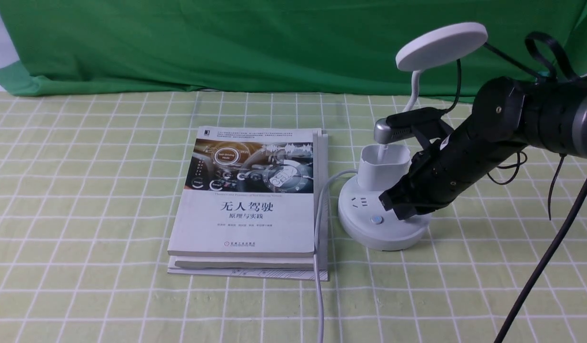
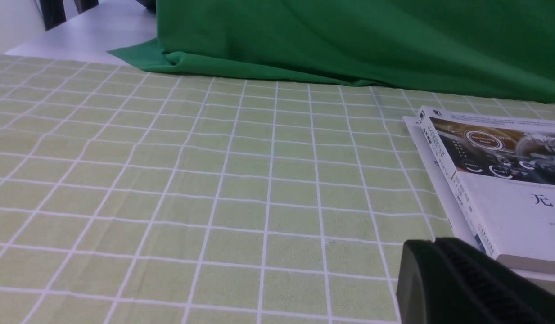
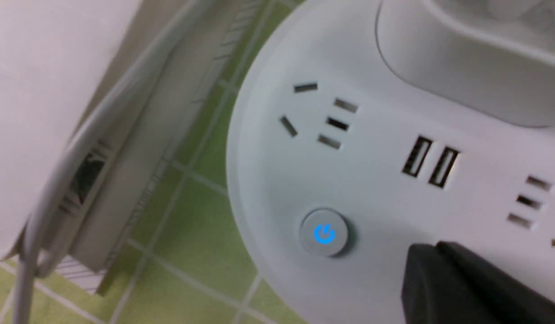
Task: Turn on the table lamp on the green coffee tablecloth with your hand.
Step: 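Press the button on the base of the white desk lamp with the right gripper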
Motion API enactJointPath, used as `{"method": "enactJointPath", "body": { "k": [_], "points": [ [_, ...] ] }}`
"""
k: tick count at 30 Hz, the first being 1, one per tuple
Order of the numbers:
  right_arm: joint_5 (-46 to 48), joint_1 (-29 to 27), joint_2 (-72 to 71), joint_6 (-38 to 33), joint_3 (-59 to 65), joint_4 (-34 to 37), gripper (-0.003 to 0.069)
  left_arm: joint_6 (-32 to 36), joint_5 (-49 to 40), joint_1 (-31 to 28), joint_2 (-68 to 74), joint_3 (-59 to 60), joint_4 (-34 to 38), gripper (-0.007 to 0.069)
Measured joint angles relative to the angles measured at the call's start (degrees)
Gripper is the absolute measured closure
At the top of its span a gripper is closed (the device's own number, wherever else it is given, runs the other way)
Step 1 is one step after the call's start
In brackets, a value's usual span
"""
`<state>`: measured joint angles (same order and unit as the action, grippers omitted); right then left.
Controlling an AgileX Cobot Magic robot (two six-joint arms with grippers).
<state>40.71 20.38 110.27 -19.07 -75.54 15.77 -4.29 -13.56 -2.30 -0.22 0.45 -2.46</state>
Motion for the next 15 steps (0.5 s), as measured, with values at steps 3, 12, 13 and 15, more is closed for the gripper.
{"method": "enactJointPath", "body": {
  "k": [3, 12, 13, 15],
  "points": [
    [-0.1, -0.2, -0.8, 0.0, 0.0, -0.2, 0.0629, 0.0, 0.0, 0.0, 0.0, 0.0, 0.0, 0.0622],
    [0.3, -0.2, -1.3, 0.0, 0.0, -0.4, 0.0629, 0.0, 0.0, 0.0, 0.0, 0.0, 0.0, 0.0622],
    [0.3, -0.2, -0.9, 0.0, 0.0, -0.5, 0.0629, 0.0, 0.0, 0.0, 0.0, 0.0, 0.0, 0.0622],
    [0.3, -0.2, 0.1, 0.0, 0.0, -0.6, 0.0629, 0.0, 0.0, 0.0, 0.0, 0.0, 0.0, 0.0622]
  ]
}}
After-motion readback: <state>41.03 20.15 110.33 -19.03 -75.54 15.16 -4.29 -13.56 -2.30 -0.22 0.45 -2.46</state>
